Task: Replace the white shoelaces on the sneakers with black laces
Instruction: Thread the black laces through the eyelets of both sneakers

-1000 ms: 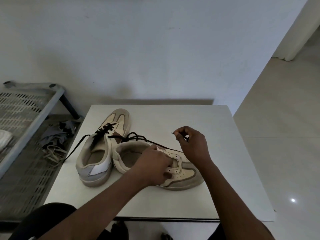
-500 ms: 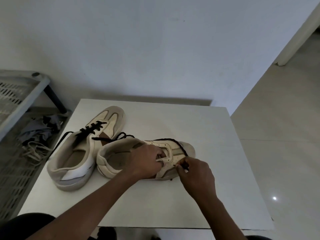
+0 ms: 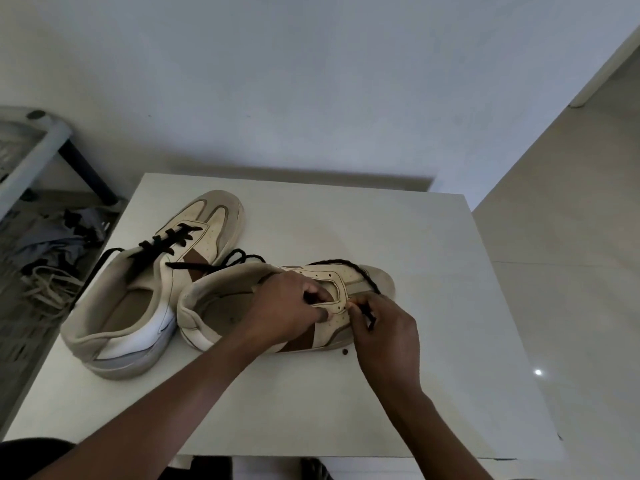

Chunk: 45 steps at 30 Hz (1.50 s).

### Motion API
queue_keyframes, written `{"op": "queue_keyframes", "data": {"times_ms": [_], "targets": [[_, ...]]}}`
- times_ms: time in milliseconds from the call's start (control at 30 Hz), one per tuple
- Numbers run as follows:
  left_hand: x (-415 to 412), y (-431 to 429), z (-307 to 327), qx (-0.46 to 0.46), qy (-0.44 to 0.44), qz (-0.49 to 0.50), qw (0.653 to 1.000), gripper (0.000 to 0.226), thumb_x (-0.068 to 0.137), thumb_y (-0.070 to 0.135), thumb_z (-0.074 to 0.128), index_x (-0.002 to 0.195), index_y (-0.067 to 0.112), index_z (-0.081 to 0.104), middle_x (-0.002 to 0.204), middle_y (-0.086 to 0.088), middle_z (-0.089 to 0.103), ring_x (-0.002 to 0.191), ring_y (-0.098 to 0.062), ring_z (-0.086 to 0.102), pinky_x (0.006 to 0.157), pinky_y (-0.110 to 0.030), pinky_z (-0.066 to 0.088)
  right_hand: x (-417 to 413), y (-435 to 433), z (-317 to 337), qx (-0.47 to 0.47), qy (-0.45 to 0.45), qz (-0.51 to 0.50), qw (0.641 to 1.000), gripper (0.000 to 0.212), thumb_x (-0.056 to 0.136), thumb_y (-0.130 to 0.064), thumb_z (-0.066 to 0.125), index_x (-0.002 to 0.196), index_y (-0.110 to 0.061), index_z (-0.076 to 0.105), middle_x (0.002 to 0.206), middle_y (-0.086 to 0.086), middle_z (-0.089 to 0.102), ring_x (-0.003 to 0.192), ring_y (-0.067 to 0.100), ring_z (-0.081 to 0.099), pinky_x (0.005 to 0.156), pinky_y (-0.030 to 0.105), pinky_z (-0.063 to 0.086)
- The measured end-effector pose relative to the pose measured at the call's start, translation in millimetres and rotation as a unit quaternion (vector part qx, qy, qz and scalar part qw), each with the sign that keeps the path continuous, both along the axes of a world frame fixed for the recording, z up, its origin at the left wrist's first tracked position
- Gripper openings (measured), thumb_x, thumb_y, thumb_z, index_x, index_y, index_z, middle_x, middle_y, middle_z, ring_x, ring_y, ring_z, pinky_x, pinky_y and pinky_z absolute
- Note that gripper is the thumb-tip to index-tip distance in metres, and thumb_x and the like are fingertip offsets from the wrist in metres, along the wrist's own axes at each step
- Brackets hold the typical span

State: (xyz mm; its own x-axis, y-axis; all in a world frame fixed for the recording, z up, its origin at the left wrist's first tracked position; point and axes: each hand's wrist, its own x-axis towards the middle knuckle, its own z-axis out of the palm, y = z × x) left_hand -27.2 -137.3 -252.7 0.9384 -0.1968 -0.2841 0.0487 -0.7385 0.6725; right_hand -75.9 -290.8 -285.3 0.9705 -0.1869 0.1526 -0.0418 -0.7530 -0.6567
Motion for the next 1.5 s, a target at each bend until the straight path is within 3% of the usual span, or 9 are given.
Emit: {"op": "queue_keyframes", "data": {"times_ms": [267,467,600,733,967,1133,1233,1333,1500], "targets": [[-0.2,-0.3,1.1,-0.038,0.029,0.017,0.999,0.012,0.077,0.024,0.078,0.089,0.025,0.076,0.089,0.012,0.072,0.084,-0.003,0.063,0.076,-0.025,0.053,-2.9,1.0,-4.3,0.043,0.023,-0.006,0.999,0.004,0.088,-0.020,0.068,0.085,-0.021,0.070,0.081,-0.011,0.065,0.071,0.008,0.059,0.060,0.031,0.050],[-1.0,-1.9,2.4,-0.047,0.030,0.032,0.998,0.012,0.076,0.023,0.080,0.087,0.026,0.077,0.085,0.011,0.072,0.082,-0.004,0.063,0.074,-0.024,0.052,-4.7,0.6,-2.8,0.113,0.011,-0.042,0.993,0.005,0.086,-0.011,0.070,0.085,-0.012,0.075,0.091,-0.006,0.060,0.074,-0.007,0.057,0.054,0.007,0.043],[-2.4,-2.5,4.1,-0.055,0.033,0.034,0.997,0.014,0.076,0.020,0.079,0.090,0.024,0.077,0.082,0.012,0.070,0.078,-0.002,0.062,0.067,-0.017,0.049,-3.8,3.2,-6.8,0.110,-0.007,-0.046,0.993,0.005,0.086,-0.011,0.071,0.085,-0.014,0.075,0.089,-0.008,0.058,0.074,-0.001,0.057,0.053,0.010,0.043],[-2.6,-2.8,4.0,-0.062,0.033,0.038,0.997,0.014,0.077,0.019,0.078,0.090,0.023,0.077,0.084,0.010,0.072,0.079,-0.003,0.063,0.069,-0.018,0.050,-4.9,5.3,-11.9,0.070,-0.012,-0.042,0.997,0.006,0.086,-0.014,0.070,0.087,-0.017,0.075,0.091,-0.008,0.057,0.072,0.006,0.056,0.059,0.031,0.052],[-3.3,-1.7,4.4,-0.065,0.029,0.021,0.997,0.011,0.078,0.019,0.078,0.089,0.021,0.077,0.082,0.008,0.073,0.079,-0.007,0.065,0.072,-0.025,0.054,-7.5,9.0,-12.4,-0.024,-0.060,-0.003,0.998,0.004,0.085,-0.017,0.072,0.088,-0.016,0.074,0.095,-0.002,0.059,0.060,0.014,0.057,0.047,0.033,0.050],[1.2,2.6,4.5,-0.141,0.090,0.021,0.986,0.016,0.089,0.005,0.061,0.092,0.009,0.076,0.085,0.001,0.074,0.082,-0.008,0.066,0.075,-0.021,0.051,-5.1,10.8,-19.1,0.101,-0.018,-0.044,0.994,0.010,0.081,-0.009,0.074,0.085,-0.018,0.077,0.086,-0.010,0.058,0.069,0.007,0.058,0.057,0.037,0.054],[5.9,7.3,6.2,-0.198,0.158,-0.004,0.968,0.034,0.092,-0.011,0.041,0.098,0.002,0.072,0.082,-0.008,0.072,0.066,-0.002,0.062,0.062,-0.014,0.046,-4.6,11.2,-12.1,0.193,0.024,-0.074,0.978,0.019,0.078,-0.007,0.076,0.081,-0.025,0.077,0.081,-0.013,0.065,0.072,0.003,0.062,0.063,0.033,0.054],[4.2,5.8,3.3,-0.186,0.135,-0.014,0.973,0.025,0.090,-0.010,0.050,0.095,0.004,0.071,0.069,0.000,0.067,0.050,0.004,0.054,0.049,-0.010,0.040,3.0,0.3,0.3,0.232,0.073,-0.052,0.969,0.022,0.074,-0.006,0.079,0.080,-0.026,0.072,0.068,-0.012,0.070,0.063,-0.002,0.064,0.055,0.015,0.048],[7.1,2.2,-9.7,-0.141,0.070,-0.012,0.987,0.026,0.084,-0.006,0.061,0.085,0.017,0.071,0.068,0.004,0.067,0.048,0.003,0.053,0.046,-0.014,0.041,11.4,-9.1,6.9,0.201,0.092,0.003,0.975,0.028,0.070,-0.005,0.081,0.077,-0.025,0.063,0.069,-0.015,0.069,0.065,0.001,0.065,0.062,0.025,0.054]]}}
